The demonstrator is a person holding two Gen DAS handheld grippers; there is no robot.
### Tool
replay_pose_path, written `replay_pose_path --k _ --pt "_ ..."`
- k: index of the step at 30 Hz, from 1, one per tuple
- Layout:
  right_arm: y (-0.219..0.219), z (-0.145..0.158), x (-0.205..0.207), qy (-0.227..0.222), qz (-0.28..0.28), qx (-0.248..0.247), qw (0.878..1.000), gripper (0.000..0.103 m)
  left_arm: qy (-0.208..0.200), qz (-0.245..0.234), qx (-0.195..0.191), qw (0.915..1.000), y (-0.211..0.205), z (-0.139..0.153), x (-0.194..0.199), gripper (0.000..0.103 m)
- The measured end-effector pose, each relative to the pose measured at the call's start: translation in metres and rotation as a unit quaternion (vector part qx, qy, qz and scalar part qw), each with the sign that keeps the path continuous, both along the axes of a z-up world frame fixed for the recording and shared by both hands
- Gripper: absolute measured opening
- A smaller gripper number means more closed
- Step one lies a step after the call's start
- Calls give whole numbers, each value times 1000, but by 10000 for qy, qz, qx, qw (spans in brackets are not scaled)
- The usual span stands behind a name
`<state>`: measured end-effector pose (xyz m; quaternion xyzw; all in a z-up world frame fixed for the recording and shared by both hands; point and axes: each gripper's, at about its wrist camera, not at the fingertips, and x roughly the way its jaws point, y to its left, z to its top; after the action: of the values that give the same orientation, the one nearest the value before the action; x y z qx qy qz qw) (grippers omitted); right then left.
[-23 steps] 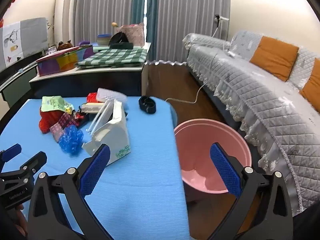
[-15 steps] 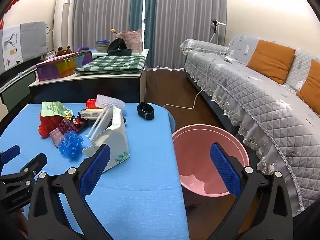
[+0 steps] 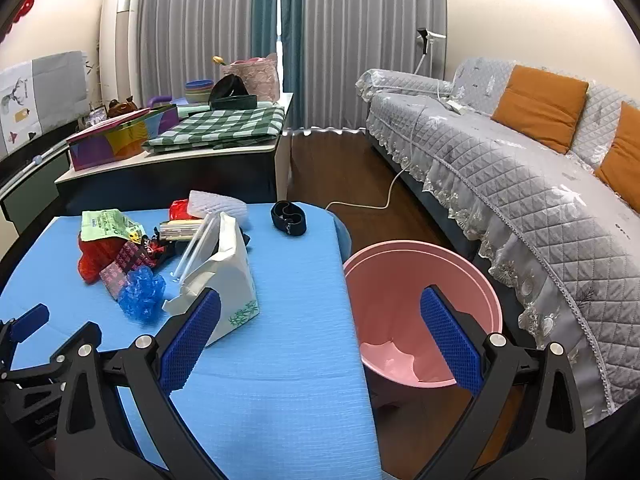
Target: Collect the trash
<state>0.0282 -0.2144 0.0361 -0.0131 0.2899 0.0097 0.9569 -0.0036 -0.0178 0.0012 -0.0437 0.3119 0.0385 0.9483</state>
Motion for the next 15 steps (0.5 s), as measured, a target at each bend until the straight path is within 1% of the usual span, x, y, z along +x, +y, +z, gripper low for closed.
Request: replay_pose_path --k 2,3,7,13,15 --pt "2 -1 -1 13 41 22 10000 98 23 5 38 10000 -3 -1 0 93" --pt "-4 4 -1 18 62 46 10000 98 35 14 45 10000 -3 -1 0 93" --pt "-3 1 -1 98 89 70 9999 98 2 -21 102 9999 -6 1 -3 92" --pt "4 -1 -2 90 164 44 9998 98 4 -39 46 10000 -4 0 -7 92" --pt "5 -1 -2 94 183 42 9998 98 11 -29 15 10000 -3 1 -1 92"
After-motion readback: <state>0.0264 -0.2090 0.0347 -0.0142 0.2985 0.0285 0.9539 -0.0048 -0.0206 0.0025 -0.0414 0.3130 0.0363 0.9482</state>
